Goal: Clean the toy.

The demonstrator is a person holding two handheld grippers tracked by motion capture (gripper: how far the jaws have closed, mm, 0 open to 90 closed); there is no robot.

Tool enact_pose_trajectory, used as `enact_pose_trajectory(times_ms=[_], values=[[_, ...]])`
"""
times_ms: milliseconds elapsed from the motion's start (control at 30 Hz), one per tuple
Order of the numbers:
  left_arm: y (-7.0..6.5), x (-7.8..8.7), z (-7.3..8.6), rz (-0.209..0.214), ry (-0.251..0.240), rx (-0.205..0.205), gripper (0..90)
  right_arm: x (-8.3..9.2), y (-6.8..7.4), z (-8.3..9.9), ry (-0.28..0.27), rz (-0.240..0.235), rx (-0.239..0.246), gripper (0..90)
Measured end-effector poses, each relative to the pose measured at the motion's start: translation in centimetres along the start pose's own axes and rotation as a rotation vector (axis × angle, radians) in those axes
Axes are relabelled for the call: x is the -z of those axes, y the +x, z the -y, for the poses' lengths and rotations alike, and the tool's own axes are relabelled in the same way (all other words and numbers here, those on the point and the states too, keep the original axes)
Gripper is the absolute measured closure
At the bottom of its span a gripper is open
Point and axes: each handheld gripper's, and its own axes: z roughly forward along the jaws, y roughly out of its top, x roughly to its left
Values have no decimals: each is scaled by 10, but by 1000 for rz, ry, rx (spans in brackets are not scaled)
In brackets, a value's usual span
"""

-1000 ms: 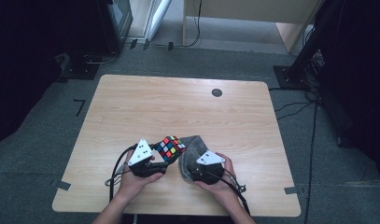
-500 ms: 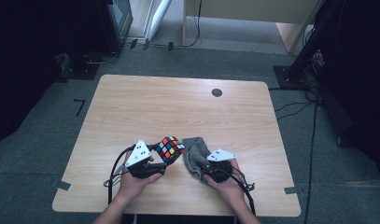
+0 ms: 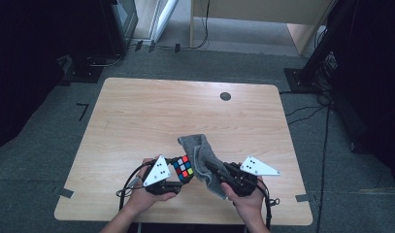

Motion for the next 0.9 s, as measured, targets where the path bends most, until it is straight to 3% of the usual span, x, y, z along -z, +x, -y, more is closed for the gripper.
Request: enact_pose_trajectory(times_ms=[67,100,133,233,367,433,533,600,700,767,833,900], values=[[-6,-1,-2,19,-12,-17,337,-5,10,0,25,-19,20,756],[-8,-1,-3,3,-8,-25,339,-8,12,2,39,-11,37,753],[-8,0,-4,-3,-11,-23,340,-8,11,4,19,-11,35,753],[-2,6,-4,14,-56,24,341,-7,-1,7,20,23,-11,753],[1,7,-4,5,-57,40,341,-6,-15,11,62,78,-58,753],[0,4,-3,-7,-30,32,341,-6,-11,9,62,75,-37,752],[-4,0,-3,-17,-3,10,341,-9,9,3,45,12,38,751],[-3,3,-4,-17,-18,17,341,-10,18,1,44,42,84,750],[-1,7,-6,-5,-53,37,341,-8,9,3,32,65,52,750],[0,9,-6,2,-69,45,341,-7,-3,7,47,97,6,749],[1,9,-6,4,-67,48,341,-6,-9,9,63,100,-20,749],[1,7,-5,3,-56,51,341,-5,-6,7,60,101,3,748]])
